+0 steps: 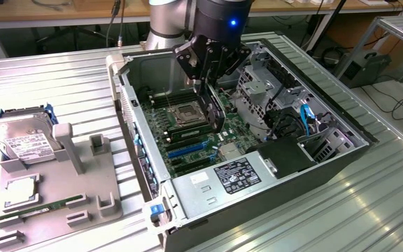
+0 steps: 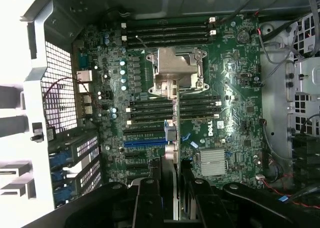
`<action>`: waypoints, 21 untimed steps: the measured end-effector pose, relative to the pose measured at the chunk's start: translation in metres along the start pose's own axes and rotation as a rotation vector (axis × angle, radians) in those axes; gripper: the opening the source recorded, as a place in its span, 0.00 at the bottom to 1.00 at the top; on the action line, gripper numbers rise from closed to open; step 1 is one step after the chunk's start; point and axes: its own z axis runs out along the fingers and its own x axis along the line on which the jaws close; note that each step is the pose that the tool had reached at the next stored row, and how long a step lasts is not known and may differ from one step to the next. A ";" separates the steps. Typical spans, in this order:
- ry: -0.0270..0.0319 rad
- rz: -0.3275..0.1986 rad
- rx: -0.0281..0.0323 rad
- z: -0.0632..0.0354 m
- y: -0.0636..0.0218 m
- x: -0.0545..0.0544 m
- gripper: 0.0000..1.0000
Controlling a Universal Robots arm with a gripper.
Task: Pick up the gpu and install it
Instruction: 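Pick up the gpu and move the gpu toward the slot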
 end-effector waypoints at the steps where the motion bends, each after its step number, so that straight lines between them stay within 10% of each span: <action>1: 0.0001 0.000 0.0001 0.0006 0.0004 -0.001 0.27; 21: 0.0023 -0.001 0.0003 0.0090 0.0166 -0.020 0.27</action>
